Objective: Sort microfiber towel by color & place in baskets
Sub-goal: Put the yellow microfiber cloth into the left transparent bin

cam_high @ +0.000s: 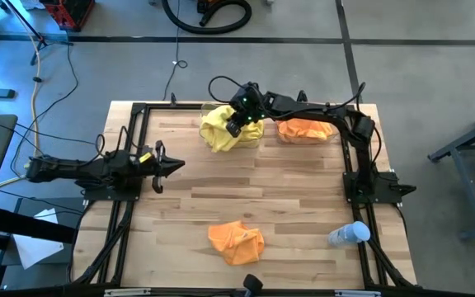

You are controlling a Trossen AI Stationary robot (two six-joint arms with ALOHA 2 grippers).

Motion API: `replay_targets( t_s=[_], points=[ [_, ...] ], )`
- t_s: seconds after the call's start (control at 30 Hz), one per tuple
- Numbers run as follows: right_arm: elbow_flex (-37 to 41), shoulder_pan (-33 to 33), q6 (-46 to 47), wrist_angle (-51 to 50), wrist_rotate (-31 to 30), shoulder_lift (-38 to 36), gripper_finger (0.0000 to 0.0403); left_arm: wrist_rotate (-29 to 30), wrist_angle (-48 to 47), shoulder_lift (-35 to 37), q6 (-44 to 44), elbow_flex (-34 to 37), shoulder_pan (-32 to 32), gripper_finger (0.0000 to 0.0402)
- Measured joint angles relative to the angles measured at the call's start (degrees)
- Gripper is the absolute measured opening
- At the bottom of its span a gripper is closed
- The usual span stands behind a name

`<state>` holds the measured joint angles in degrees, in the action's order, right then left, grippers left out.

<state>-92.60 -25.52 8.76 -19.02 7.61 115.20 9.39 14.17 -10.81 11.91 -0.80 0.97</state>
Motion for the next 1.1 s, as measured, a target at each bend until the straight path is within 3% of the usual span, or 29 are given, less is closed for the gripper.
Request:
replay_targets(
  t_s=[0.13,0.33,0.67,0.9,1.1],
  points=[
    [0.0,0.0,1.5,-0.6,-2.2,0.1,0.0,0.1,-3.6,4.7,-2.0,0.0,0.0,0.0],
    [0.1,-0.5,1.4,-1.8,-10.8,2.0,0.0,0.2,-11.8,10.1,-0.6,0.0,0.0,0.0],
    [0.0,-1.7,4.3,-2.5,-5.7,8.8,0.0008,0.2,-12.5,10.1,2.8,0.0,-0.1,0.0],
    [-3.2,-2.0,6.8,-6.8,-5.4,9.2,0.0068,0.2,-12.5,10.0,2.9,0.0,-0.1,0.0],
    [-12.2,-2.6,8.0,-17.7,-6.1,9.3,0.0145,0.2,-12.5,10.0,2.9,0.0,-0.1,0.0]
  ],
)
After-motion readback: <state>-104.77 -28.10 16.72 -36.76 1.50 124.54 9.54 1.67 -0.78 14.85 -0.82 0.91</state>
